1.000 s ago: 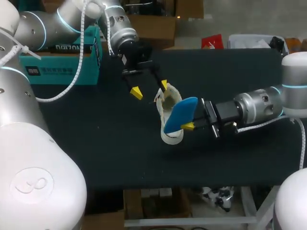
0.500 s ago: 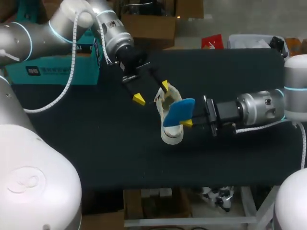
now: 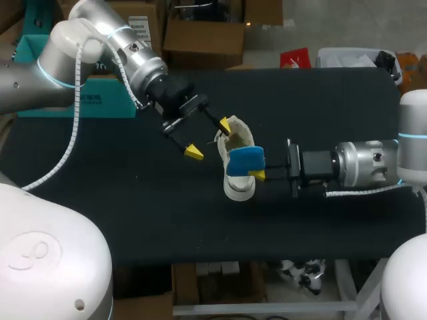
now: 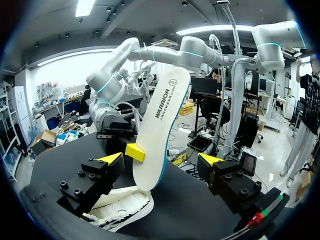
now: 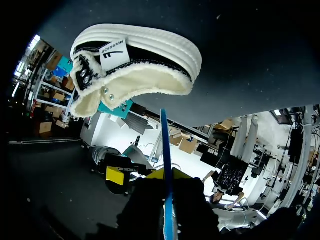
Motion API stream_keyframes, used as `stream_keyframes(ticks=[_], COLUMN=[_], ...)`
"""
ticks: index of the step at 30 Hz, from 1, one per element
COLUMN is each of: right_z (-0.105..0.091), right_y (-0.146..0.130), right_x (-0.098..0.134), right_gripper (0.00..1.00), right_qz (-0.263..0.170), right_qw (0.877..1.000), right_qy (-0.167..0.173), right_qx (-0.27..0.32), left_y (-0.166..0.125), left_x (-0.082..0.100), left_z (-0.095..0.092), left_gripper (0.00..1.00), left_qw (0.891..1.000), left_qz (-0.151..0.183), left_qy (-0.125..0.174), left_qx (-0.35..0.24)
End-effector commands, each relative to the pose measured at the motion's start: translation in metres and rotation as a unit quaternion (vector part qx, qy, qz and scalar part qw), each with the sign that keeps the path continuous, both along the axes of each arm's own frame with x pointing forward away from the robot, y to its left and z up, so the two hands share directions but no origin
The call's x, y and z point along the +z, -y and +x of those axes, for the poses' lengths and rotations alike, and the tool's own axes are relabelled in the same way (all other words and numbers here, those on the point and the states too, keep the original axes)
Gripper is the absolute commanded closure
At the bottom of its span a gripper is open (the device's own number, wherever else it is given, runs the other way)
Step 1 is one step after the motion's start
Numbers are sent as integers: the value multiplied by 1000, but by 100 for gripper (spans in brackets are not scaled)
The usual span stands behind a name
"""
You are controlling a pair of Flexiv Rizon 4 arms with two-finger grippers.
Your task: Open the shoe tongue, take the insole out of the shoe, put the insole back into the shoe, and pack the shoe into the shoebox
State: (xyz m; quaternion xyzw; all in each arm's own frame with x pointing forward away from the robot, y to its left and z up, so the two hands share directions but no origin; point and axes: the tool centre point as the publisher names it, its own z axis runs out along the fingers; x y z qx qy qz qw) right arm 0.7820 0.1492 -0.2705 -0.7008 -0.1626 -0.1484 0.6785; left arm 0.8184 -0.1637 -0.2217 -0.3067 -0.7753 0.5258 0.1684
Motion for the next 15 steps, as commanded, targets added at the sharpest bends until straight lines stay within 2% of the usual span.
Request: stream_keyframes(ticks=[1,5,7,8,10,11,13,15], right_z=[-2,-2,1,1,0,0,-1,-2], right_y=[1,1,-4,-6,-7,-7,-5,-5], right_x=[4,4,2,1,-3,-5,-8,-10], right_gripper=[100,100,100,100,100,100,100,100], right_qz=[-6,-6,-17,-11,-15,-3,-9,6], right_qw=[1000,1000,1000,1000,999,999,998,997], right_qy=[0,0,6,15,28,36,42,49], right_qx=[-3,-3,-16,-17,-31,-31,-52,-54], left_y=[-2,-2,1,2,2,3,5,6], left_x=[0,0,-4,-8,-12,-16,-23,-26], left_z=[-6,-6,-16,-18,-22,-21,-22,-23], left_gripper=[0,0,0,0,0,0,0,0], left_qw=[987,987,984,980,981,977,976,973], left_qz=[-47,-47,-54,-49,-62,-57,-58,-60], left_qy=[43,43,59,84,76,93,92,106], left_qx=[149,149,160,172,170,185,189,194])
